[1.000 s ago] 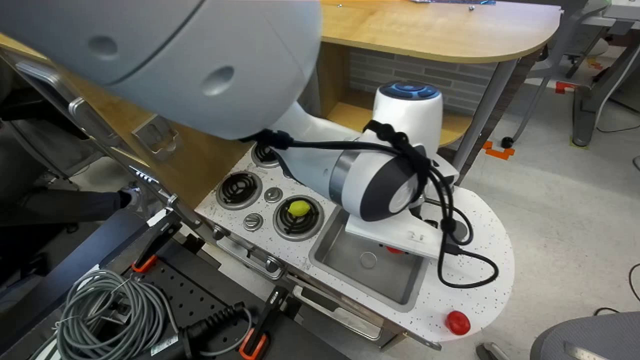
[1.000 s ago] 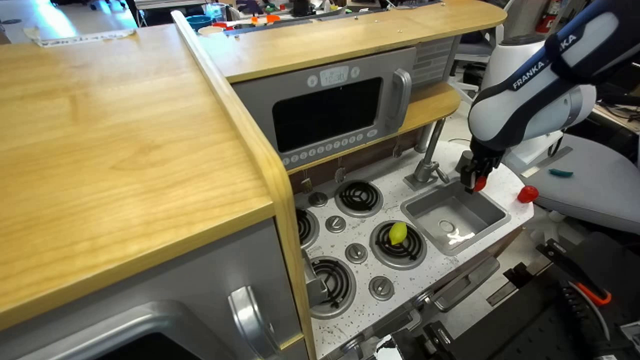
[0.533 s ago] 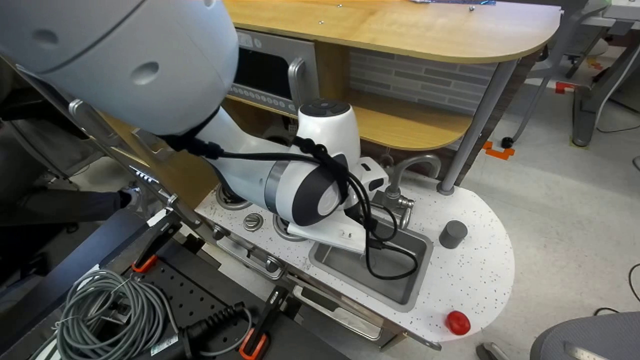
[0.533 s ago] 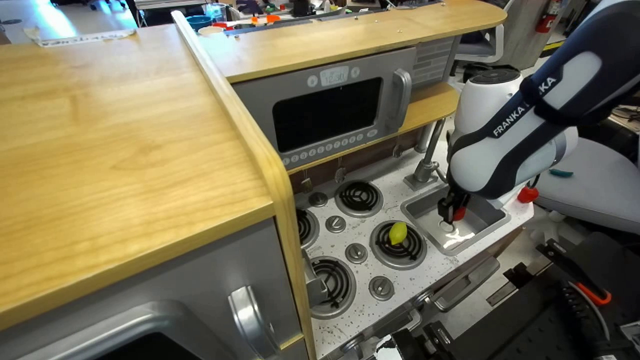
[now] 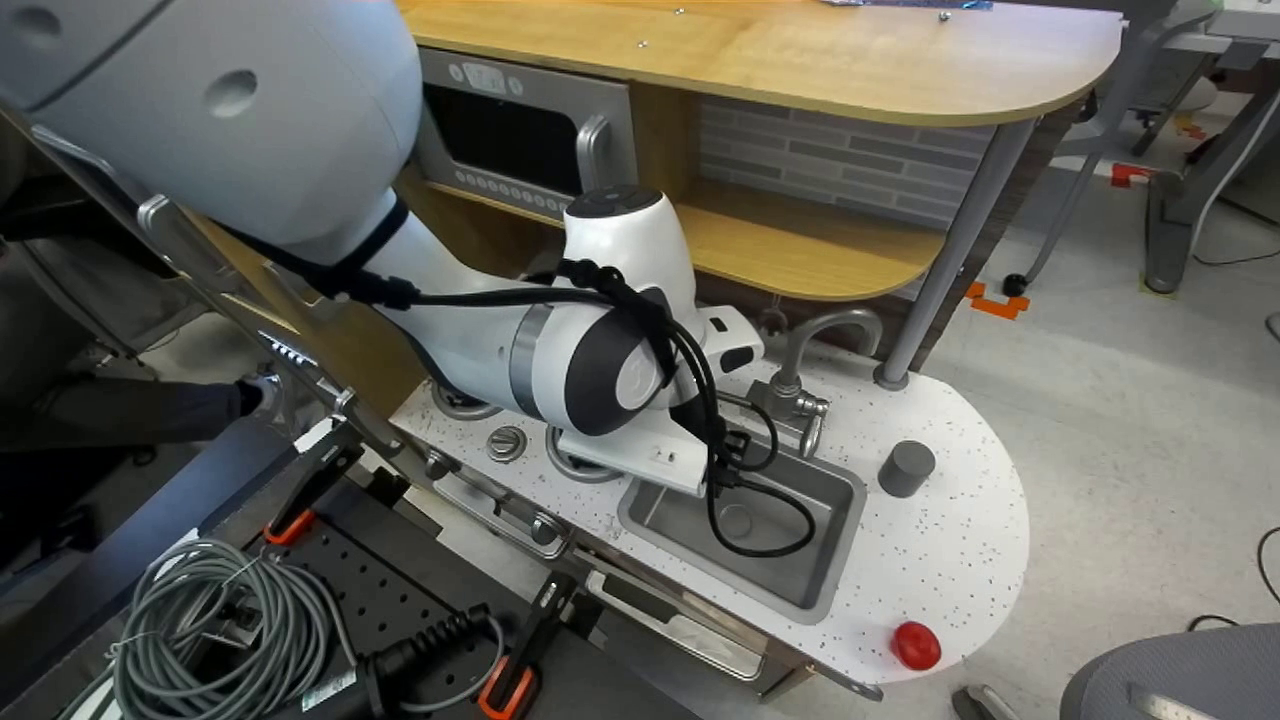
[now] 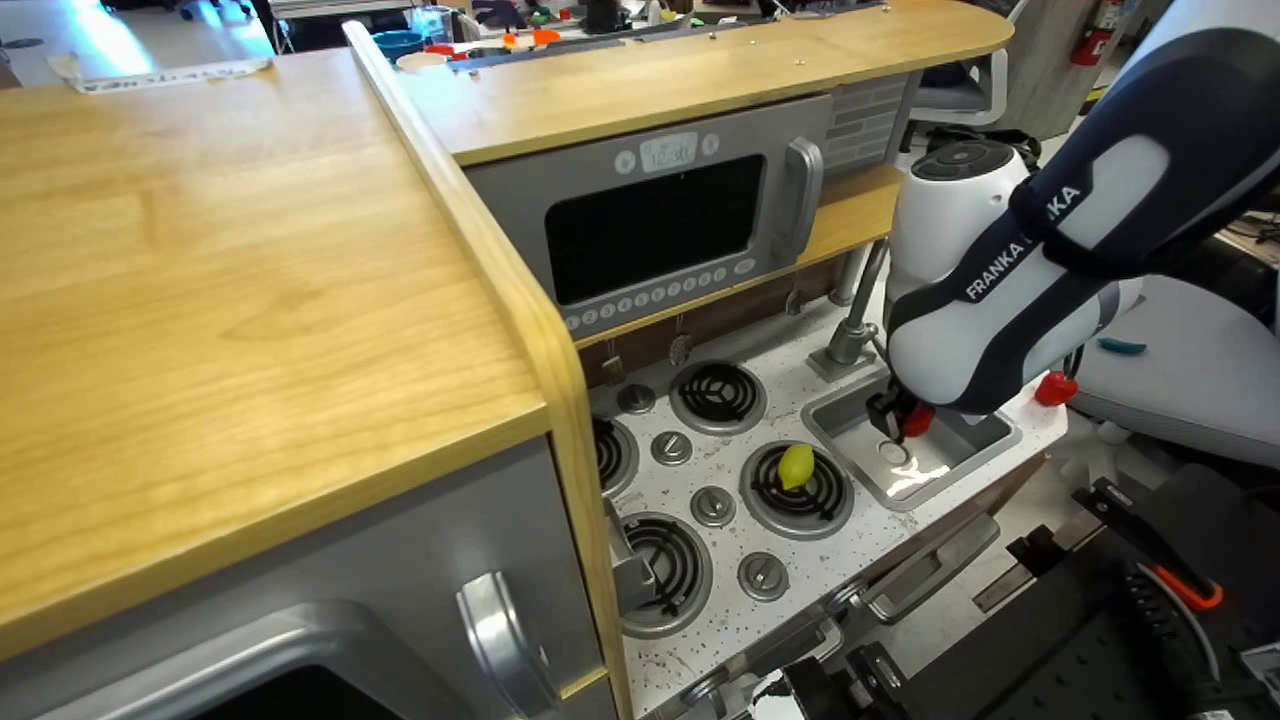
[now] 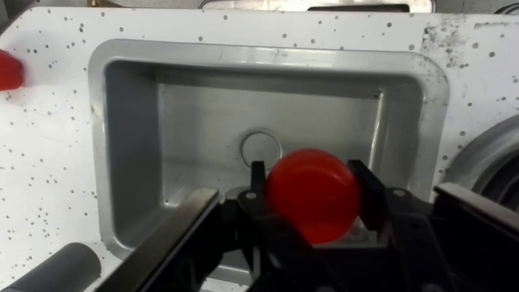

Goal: Put the orange object in the sink

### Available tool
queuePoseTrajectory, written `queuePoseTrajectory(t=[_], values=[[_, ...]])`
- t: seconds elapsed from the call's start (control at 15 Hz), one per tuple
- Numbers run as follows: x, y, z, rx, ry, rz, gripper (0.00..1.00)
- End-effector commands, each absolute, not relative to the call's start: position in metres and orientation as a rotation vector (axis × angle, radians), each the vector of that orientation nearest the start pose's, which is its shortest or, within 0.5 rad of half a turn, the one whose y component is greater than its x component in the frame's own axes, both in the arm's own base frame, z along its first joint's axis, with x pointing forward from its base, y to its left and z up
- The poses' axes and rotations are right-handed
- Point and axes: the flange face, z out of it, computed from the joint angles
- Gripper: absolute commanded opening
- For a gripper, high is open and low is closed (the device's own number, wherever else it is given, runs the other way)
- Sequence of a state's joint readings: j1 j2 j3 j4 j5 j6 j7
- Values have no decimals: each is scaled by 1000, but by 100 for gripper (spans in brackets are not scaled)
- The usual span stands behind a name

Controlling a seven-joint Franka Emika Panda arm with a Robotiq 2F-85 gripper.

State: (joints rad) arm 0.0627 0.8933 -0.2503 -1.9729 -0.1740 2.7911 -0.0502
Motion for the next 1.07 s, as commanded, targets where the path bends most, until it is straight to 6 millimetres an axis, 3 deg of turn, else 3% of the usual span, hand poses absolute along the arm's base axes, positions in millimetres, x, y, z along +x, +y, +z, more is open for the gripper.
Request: queuePoseTrajectory(t=[0.0, 0.67, 1.0], values=[[554, -116, 13, -3427, -154, 169, 27], [567, -100, -17, -3382, -223, 297, 27], [572, -115, -39, -3388, -255, 327, 27]])
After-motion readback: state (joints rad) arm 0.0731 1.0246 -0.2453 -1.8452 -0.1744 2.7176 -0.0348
